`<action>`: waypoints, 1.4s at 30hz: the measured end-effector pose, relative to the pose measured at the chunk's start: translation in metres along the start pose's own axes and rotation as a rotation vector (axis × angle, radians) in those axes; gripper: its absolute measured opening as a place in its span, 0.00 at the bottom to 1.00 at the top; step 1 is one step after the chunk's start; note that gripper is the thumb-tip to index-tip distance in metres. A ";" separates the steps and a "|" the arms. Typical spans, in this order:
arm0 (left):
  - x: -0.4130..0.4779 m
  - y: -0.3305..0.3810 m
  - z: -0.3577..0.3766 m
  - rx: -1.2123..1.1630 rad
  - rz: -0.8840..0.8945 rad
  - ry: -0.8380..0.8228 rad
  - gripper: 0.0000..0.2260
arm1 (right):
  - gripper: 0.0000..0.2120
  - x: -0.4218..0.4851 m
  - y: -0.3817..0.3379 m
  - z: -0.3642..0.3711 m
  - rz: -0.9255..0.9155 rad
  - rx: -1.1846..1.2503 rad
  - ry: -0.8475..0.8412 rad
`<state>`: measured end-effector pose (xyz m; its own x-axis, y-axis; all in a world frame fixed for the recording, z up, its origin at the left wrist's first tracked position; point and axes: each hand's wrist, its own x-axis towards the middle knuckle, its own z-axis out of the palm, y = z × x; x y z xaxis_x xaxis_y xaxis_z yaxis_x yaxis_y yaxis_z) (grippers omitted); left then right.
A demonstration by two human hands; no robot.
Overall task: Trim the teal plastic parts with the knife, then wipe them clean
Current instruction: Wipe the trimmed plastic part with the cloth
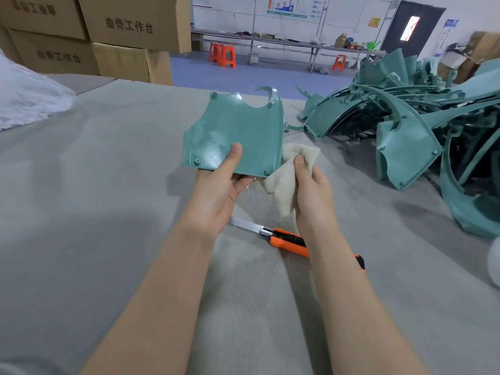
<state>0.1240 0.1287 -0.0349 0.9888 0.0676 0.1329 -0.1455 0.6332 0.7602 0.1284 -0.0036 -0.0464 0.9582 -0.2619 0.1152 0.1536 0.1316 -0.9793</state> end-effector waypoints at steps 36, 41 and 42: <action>0.003 -0.007 -0.001 -0.094 0.079 0.222 0.08 | 0.13 0.001 0.001 0.000 0.141 0.087 -0.109; 0.002 -0.007 -0.001 -0.064 0.095 0.239 0.10 | 0.11 -0.001 0.003 0.005 0.053 0.086 -0.100; 0.001 -0.007 -0.001 -0.060 0.093 0.236 0.10 | 0.09 -0.001 0.003 0.007 0.023 0.094 -0.083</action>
<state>0.1265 0.1245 -0.0408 0.9526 0.3012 0.0426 -0.2405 0.6599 0.7118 0.1292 0.0034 -0.0480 0.9779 -0.1779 0.1102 0.1497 0.2265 -0.9624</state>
